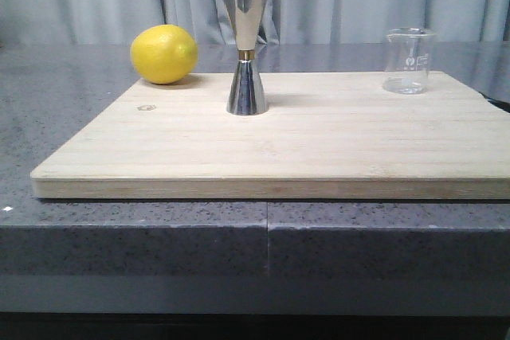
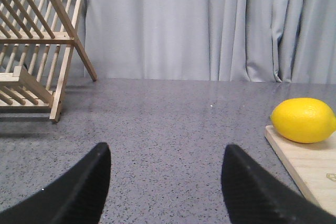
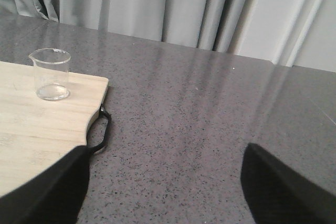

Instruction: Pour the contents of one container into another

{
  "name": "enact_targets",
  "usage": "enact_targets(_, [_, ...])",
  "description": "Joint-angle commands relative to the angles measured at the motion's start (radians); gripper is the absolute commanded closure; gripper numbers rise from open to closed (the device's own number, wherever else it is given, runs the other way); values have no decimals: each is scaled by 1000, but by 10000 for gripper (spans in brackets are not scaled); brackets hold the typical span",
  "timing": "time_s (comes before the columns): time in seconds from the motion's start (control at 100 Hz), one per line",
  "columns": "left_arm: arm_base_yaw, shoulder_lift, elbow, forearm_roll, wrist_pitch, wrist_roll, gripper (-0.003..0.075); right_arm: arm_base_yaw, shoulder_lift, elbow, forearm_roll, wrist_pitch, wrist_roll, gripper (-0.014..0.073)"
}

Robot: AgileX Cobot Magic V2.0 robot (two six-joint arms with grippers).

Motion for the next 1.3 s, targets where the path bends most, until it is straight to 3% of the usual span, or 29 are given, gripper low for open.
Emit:
enact_targets(0.0, [-27, 10, -27, -47, 24, -12, 294, -4, -11, -24, 2, -84, -3, 60])
enact_targets(0.09, [-66, 10, -27, -47, 24, -12, 311, -4, -11, -24, 2, -97, -3, 71])
enact_targets(0.16, [-92, 10, -27, -47, 24, -12, 369, -4, -11, -24, 2, -104, -3, 134])
enact_targets(0.41, [-114, 10, -27, -47, 28, -12, 744, -2, -11, -24, 2, -104, -3, 620])
enact_targets(0.44, [-114, 10, -27, -47, 28, -12, 740, -1, -11, -24, 2, -104, -3, 665])
enact_targets(1.29, [-114, 10, -25, -47, 27, -12, 741, 27, -11, -24, 24, -95, -3, 659])
